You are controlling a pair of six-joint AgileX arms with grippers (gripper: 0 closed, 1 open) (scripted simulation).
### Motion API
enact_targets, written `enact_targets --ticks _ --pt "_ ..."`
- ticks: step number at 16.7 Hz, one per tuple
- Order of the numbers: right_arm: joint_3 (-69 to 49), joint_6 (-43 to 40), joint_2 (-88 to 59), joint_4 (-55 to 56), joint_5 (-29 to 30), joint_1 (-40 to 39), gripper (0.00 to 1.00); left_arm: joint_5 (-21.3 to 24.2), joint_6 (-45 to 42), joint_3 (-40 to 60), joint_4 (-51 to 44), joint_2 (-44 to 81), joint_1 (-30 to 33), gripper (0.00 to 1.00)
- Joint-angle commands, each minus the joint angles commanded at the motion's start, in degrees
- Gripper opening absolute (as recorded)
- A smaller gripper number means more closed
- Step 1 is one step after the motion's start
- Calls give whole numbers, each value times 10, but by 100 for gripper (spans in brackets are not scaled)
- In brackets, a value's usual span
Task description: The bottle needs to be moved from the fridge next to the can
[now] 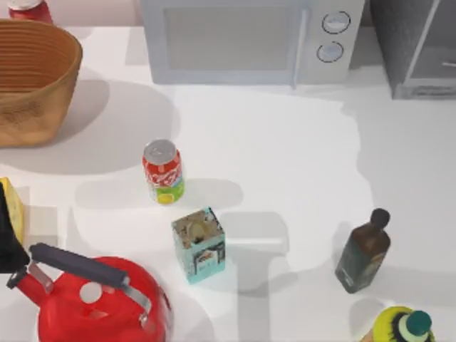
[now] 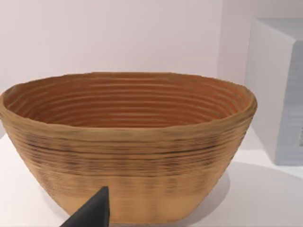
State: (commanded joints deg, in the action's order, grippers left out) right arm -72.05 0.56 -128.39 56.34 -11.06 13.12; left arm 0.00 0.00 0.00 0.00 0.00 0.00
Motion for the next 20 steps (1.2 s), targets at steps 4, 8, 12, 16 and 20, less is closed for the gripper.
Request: enact_targets --ticks 4,8,12,16,20 --pt "0 0 0 0 0 0 0 0 0 0 0 0 0 100" --pt "-2 2 8 -9 -1 1 0 0 0 0 0 0 0 100" --pt "-17 2 48 -66 -2 1 0 0 0 0 0 0 0 100" --pt "-26 1 68 -93 -1 2 0 0 0 0 0 0 0 100" --pt "-15 3 73 -88 -3 3 0 0 0 0 0 0 0 100"
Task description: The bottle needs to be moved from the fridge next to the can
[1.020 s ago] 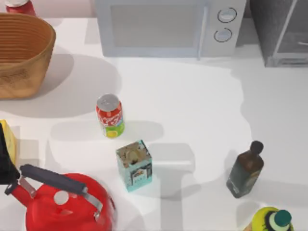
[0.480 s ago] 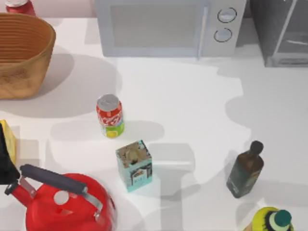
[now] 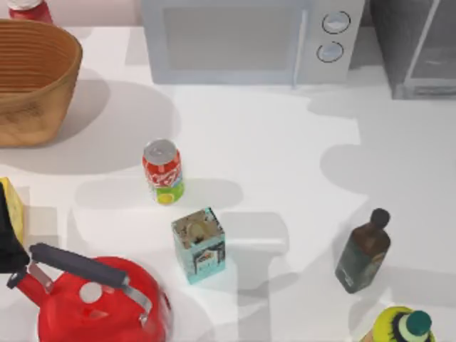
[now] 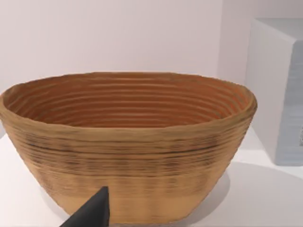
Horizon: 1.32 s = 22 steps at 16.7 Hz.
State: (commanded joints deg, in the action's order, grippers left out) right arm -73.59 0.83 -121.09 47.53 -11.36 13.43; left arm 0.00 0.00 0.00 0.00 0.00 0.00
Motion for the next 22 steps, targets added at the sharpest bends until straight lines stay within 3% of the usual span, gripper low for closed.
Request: enact_targets --ticks 12,19,22 --pt "333 1 225 103 -52 48 0 0 0 0 0 0 0 100" --pt "341 2 232 112 -48 41 0 0 0 0 0 0 0 100" --pt "328 5 226 147 -3 -11 0 0 0 0 0 0 0 100"
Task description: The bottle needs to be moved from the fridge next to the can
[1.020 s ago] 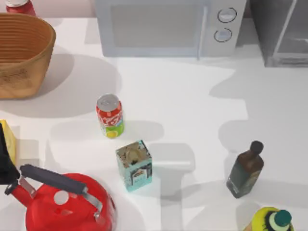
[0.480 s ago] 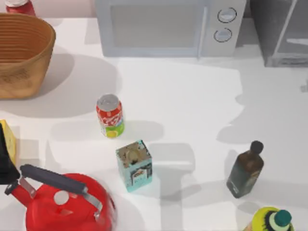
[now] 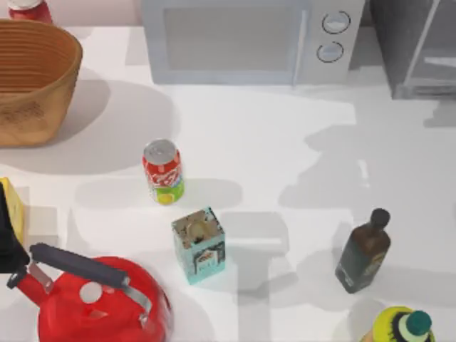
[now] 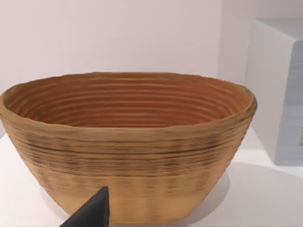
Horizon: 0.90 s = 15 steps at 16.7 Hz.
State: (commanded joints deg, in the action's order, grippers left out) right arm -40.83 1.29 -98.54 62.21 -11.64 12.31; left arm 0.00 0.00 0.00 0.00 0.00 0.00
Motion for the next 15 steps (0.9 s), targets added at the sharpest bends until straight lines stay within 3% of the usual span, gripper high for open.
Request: enact_targets --ticks 4,8,12,15 --pt "-21 5 -33 60 125 -138 0 0 0 0 0 0 0 100" --pt "-39 8 -84 102 291 -320 0 0 0 0 0 0 0 100" --pt "-52 3 -133 108 463 -491 0 0 0 0 0 0 0 100" --pt "-58 -3 -175 101 562 -577 0 0 0 0 0 0 0 100"
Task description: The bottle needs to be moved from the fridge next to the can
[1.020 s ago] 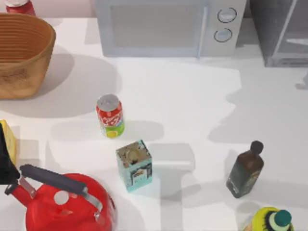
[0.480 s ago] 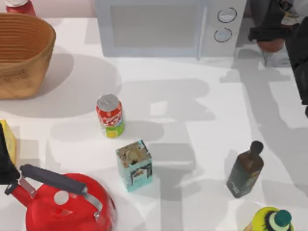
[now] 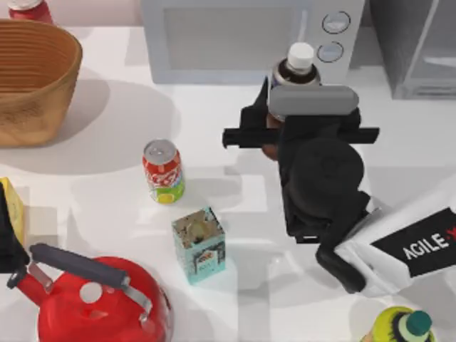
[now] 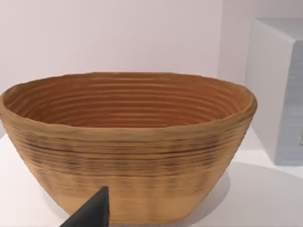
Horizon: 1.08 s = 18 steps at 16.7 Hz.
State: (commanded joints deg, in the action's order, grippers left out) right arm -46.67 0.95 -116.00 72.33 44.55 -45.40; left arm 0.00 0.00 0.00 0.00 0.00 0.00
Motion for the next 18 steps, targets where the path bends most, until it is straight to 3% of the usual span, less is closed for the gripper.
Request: enact_targets --ticks 4,13,18 --pt "-5 -7 -31 -11 65 -41 0 0 0 0 0 0 0 100" --pt "-5 -7 -31 -11 66 -42 0 0 0 0 0 0 0 100" --pt "-5 -7 -31 -11 66 -42 38 0 0 0 0 0 0 100"
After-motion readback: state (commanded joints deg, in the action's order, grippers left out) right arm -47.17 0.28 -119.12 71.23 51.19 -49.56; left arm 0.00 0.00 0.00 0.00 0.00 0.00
